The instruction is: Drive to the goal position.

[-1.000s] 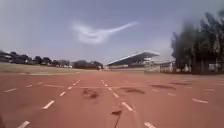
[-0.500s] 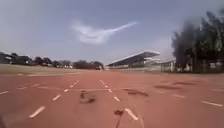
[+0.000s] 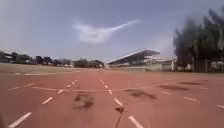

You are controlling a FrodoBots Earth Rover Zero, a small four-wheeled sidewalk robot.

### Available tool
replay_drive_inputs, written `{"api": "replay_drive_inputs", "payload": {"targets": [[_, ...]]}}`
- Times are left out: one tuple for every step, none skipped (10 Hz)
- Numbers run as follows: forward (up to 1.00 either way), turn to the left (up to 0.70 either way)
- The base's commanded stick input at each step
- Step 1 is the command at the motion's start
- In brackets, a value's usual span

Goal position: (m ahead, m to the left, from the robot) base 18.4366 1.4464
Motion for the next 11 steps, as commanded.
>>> {"api": "replay_drive_inputs", "payload": {"targets": [[0.70, 0.00], [0.70, 0.00], [0.70, 0.00], [0.70, 0.00], [0.70, 0.00], [0.70, 0.00], [0.70, 0.00], [0.70, 0.00], [0.70, 0.00], [0.70, 0.00], [0.70, 0.00]]}}
